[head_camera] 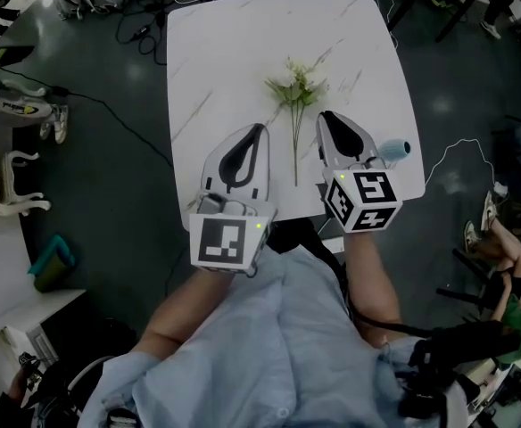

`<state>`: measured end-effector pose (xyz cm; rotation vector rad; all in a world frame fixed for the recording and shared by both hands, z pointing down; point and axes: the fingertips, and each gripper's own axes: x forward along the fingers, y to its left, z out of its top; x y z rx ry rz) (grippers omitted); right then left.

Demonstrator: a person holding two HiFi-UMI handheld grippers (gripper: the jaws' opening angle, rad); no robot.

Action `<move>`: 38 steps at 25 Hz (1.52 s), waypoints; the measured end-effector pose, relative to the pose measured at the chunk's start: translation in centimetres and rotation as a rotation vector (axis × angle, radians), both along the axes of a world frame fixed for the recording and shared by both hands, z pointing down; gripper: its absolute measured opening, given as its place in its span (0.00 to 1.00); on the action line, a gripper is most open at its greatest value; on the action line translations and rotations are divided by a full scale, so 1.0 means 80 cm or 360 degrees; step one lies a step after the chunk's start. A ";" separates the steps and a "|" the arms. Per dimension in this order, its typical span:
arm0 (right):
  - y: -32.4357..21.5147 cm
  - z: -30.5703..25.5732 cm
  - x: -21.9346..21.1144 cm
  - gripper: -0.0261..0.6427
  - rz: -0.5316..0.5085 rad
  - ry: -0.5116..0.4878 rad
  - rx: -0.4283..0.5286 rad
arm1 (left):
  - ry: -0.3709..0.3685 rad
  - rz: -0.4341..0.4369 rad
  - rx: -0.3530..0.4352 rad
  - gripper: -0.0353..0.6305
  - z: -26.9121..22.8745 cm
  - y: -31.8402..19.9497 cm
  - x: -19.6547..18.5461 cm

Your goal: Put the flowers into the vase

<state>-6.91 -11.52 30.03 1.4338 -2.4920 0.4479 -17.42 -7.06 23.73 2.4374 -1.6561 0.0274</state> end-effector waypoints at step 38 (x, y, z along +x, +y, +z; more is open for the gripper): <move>-0.080 0.247 -0.042 0.05 -0.0126 0.0221 -0.0794 | 0.0020 -0.0286 -0.0420 0.06 0.120 -0.055 -0.054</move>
